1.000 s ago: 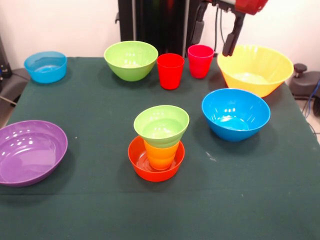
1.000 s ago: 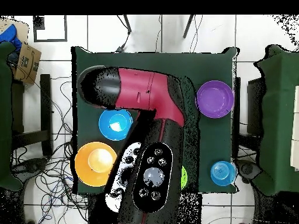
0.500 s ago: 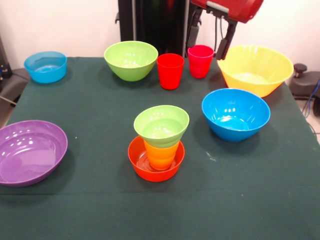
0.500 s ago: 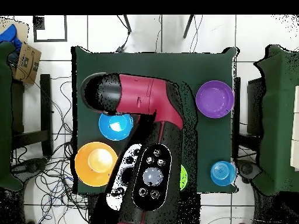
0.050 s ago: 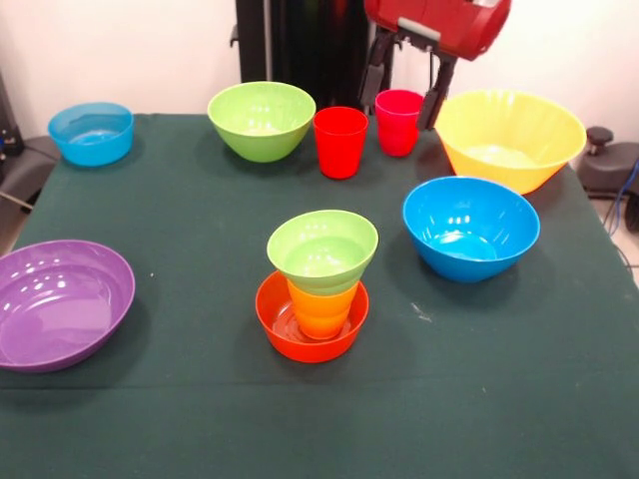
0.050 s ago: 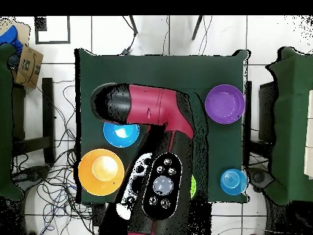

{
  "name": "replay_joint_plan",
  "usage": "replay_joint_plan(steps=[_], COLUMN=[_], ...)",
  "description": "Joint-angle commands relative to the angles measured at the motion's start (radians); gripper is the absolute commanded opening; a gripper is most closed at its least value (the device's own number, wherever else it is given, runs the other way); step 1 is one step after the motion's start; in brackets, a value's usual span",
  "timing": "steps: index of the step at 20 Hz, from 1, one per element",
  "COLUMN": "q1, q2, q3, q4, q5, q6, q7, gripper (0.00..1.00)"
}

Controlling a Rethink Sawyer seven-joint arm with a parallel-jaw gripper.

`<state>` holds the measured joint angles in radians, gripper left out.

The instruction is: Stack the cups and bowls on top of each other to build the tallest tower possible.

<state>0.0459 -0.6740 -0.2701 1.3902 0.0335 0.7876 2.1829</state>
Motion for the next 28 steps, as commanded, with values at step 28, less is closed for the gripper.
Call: replay_joint_plan(steps=[28], q1=[-0.001], q2=[0.036], q3=[0.066], q4=[0.118], q5=[-0.078], q6=[0.051], q7=[0.011], gripper=[1.00])
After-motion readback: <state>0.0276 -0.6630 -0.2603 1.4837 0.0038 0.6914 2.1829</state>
